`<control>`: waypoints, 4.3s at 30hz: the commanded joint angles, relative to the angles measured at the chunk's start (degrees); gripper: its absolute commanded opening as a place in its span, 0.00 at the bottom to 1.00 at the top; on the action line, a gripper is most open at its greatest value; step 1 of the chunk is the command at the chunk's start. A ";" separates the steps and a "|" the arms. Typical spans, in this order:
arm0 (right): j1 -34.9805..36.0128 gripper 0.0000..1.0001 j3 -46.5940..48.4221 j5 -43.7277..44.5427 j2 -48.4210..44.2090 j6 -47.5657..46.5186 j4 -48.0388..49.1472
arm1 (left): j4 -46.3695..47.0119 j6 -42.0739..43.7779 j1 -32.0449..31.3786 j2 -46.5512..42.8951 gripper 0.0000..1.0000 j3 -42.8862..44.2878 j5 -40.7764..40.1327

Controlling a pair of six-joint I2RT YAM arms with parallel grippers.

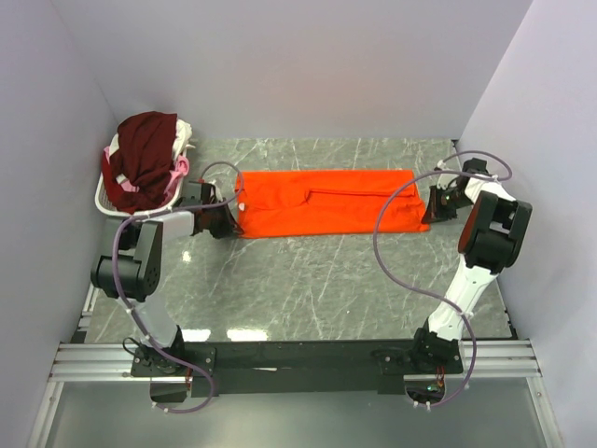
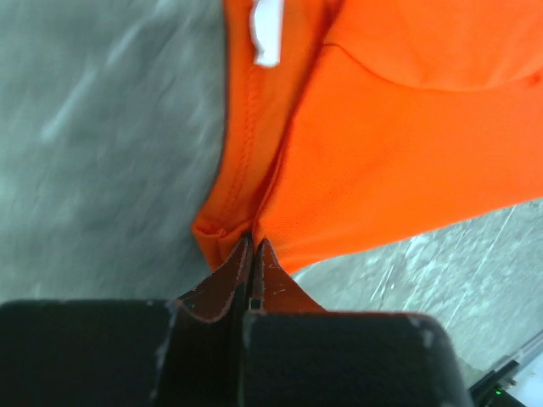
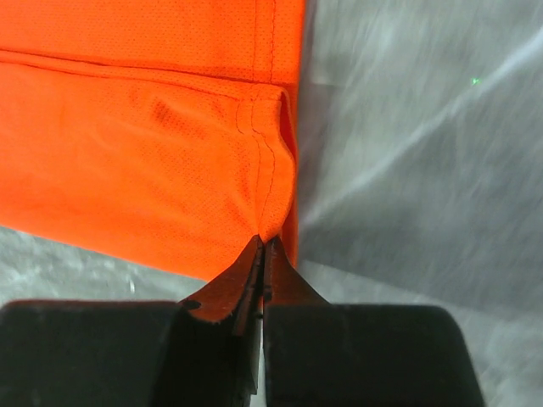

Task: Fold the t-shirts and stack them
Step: Fold the tshirt

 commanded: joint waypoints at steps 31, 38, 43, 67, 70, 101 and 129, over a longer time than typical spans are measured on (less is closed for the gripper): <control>4.87 0.60 1.81 -4.47 -14.71 -24.11 -16.12 | -5.85 4.56 0.60 -38.91 0.83 -2.43 -11.66; 19.02 0.60 16.73 -7.83 -4.09 -25.18 -14.55 | -9.20 9.04 0.69 -44.35 0.85 -4.62 -10.43; 25.53 0.61 34.85 -4.23 8.67 -15.17 -16.57 | -7.26 10.63 0.69 -47.26 0.84 -10.51 -10.08; 33.80 0.31 45.59 7.29 24.94 -4.34 -11.99 | -8.32 11.25 0.69 -46.04 0.82 -9.81 -9.29; 33.72 0.31 46.04 7.20 25.21 -4.69 -12.61 | -8.49 11.25 0.69 -45.68 0.82 -9.64 -9.11; 35.21 0.52 48.06 9.31 26.70 -19.28 -16.31 | -8.58 11.25 0.69 -43.22 0.82 -9.37 -9.37; 27.65 0.69 42.21 25.14 16.72 4.47 7.25 | -8.58 11.16 0.78 -44.36 0.83 -9.46 -9.46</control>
